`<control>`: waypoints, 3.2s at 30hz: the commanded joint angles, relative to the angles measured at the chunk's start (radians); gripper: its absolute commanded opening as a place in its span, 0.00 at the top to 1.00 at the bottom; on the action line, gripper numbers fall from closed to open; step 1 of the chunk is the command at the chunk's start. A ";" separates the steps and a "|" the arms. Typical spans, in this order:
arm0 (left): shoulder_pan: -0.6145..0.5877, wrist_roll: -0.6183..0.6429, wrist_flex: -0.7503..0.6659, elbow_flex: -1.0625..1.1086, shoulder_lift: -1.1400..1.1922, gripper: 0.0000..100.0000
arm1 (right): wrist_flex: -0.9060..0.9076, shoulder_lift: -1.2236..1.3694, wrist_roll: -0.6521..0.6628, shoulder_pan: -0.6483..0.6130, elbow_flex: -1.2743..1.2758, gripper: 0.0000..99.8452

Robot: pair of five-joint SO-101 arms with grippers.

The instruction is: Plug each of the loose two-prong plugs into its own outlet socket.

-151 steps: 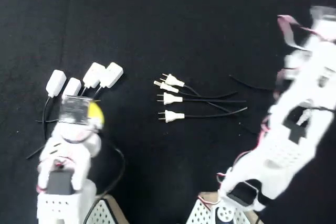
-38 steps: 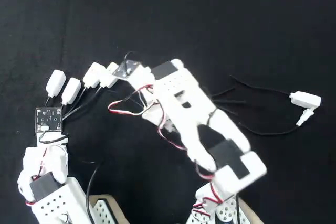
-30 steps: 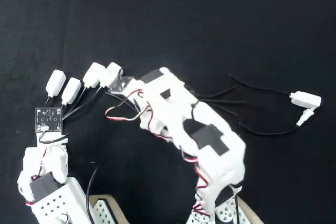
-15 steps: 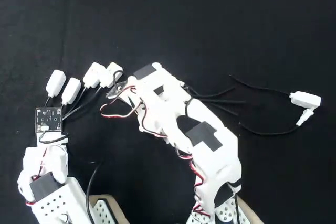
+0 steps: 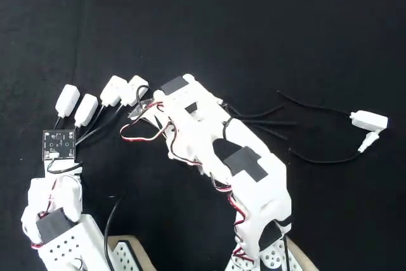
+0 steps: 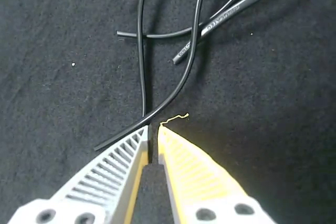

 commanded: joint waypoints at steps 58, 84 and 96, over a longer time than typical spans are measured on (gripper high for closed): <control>0.458 0.315 -0.015 -0.335 -0.009 0.95 | -0.964 -1.649 -0.582 0.126 1.095 0.99; 0.964 0.414 -0.697 0.018 -0.009 0.95 | -1.151 -2.246 -0.902 -0.256 1.500 0.99; 0.854 0.416 -0.700 -0.012 -0.009 0.95 | -0.961 -2.246 -0.867 -0.287 1.412 0.99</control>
